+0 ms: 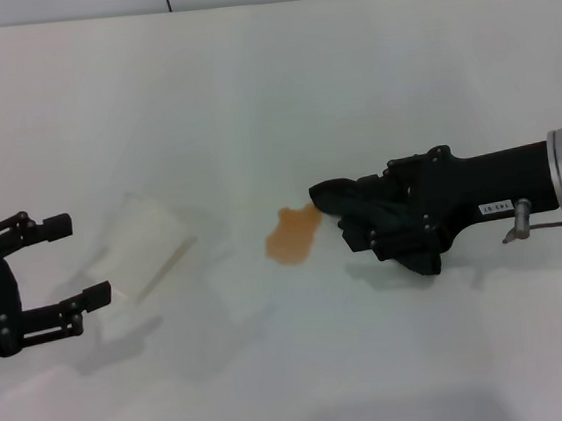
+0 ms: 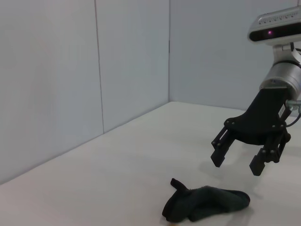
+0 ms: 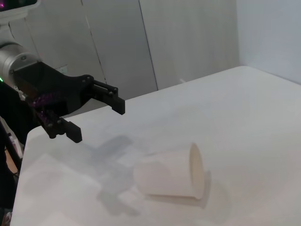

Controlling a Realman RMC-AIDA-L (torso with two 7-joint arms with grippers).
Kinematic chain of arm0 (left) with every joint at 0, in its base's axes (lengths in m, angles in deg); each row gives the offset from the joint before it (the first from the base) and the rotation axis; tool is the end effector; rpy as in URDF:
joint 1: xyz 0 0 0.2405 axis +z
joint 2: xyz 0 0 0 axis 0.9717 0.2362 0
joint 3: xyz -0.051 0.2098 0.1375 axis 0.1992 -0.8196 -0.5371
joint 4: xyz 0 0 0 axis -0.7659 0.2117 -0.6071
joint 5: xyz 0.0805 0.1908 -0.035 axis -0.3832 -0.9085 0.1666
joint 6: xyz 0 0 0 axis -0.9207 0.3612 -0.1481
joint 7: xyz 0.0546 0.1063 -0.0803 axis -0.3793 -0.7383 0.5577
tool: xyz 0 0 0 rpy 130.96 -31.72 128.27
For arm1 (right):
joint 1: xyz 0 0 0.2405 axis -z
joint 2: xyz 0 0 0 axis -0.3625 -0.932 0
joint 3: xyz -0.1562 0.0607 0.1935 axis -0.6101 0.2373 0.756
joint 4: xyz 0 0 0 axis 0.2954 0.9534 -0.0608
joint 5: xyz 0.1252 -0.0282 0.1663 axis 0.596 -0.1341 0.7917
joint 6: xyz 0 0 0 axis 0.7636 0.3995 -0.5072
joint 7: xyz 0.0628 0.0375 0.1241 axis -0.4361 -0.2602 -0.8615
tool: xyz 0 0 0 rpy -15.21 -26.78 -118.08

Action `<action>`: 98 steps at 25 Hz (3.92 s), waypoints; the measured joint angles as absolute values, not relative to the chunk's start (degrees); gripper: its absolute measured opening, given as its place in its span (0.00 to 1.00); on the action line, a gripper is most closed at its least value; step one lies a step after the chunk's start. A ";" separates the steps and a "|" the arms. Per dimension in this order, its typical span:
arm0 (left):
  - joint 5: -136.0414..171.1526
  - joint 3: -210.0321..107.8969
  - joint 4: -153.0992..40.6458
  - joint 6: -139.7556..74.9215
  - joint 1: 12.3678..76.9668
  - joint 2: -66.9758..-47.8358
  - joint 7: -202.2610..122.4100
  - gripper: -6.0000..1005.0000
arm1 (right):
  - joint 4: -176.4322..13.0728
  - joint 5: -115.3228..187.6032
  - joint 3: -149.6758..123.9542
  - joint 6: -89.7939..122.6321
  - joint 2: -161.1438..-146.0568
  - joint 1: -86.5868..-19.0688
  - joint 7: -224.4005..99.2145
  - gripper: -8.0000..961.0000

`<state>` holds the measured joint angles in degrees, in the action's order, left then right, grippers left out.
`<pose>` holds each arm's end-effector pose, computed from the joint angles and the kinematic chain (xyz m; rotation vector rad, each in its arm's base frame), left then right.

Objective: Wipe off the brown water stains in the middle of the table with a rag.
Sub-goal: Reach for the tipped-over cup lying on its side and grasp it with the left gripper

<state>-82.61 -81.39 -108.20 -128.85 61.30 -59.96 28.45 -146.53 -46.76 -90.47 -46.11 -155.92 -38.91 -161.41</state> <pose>-0.3068 0.2574 0.0680 -2.6706 -0.3380 -0.6381 0.1968 0.3175 -0.0189 -2.8402 0.4873 0.4683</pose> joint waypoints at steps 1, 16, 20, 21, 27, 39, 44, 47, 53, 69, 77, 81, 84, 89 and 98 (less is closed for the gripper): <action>-82.61 -81.39 -108.25 -128.85 61.29 -59.95 28.61 0.87 | -146.52 -46.72 -90.48 -46.11 -155.93 -38.91 -161.45 0.72; -86.33 -81.05 -119.11 -128.75 58.31 -55.34 47.73 0.87 | -146.49 -46.04 -90.68 -46.49 -155.98 -38.93 -162.48 0.72; -88.05 -81.03 -119.52 -129.41 56.26 -53.40 51.74 0.87 | -146.48 -45.41 -90.74 -46.65 -156.03 -38.97 -162.61 0.72; -88.10 -81.02 -119.52 -129.62 55.76 -53.03 52.51 0.87 | -146.48 -45.35 -90.75 -46.67 -156.03 -38.97 -162.63 0.72; -87.13 -79.68 -119.11 -132.10 52.70 -51.75 58.17 0.87 | -146.93 -44.86 -90.70 -47.39 -156.03 -39.00 -163.12 0.72; -91.34 -79.88 -120.78 -134.04 51.20 -51.64 63.21 0.87 | -147.28 -44.50 -90.32 -48.23 -156.02 -38.92 -163.14 0.72; -97.25 -80.11 -120.85 -134.07 50.83 -52.46 64.92 0.87 | -147.28 -44.50 -90.33 -48.32 -156.02 -39.03 -163.27 0.72; -100.05 -80.37 -120.78 -134.15 50.78 -52.54 66.17 0.87 | -147.28 -44.50 -90.33 -48.38 -156.02 -39.09 -163.49 0.72; -103.20 -81.74 -120.77 -134.64 50.39 -52.62 68.49 0.87 | -147.28 -44.50 -90.46 -48.42 -156.02 -39.09 -163.84 0.72; -115.28 -82.74 -120.70 -134.62 44.49 -52.26 69.07 0.87 | -147.37 -43.84 -90.31 -49.26 -156.02 -39.10 -163.83 0.72; -113.07 -82.85 -120.13 -131.84 43.35 -54.21 67.10 0.87 | -147.37 -43.80 -90.32 -49.81 -156.02 -39.14 -163.84 0.72; -112.24 -83.08 -118.32 -130.18 42.63 -54.79 66.17 0.87 | -147.37 -43.80 -90.32 -50.12 -155.94 -39.07 -163.83 0.72; -111.71 -83.15 -116.47 -128.41 41.88 -54.84 65.49 0.87 | -147.37 -43.80 -90.32 -50.61 -155.94 -39.08 -163.83 0.72; -111.21 -83.58 -113.60 -127.28 40.59 -54.84 64.44 0.87 | -147.37 -43.80 -90.32 -51.01 -155.94 -39.14 -163.84 0.72; -111.93 -87.14 -112.96 -124.83 40.31 -55.16 64.51 0.87 | -147.37 -43.80 -90.47 -51.38 -155.93 -38.89 -163.88 0.72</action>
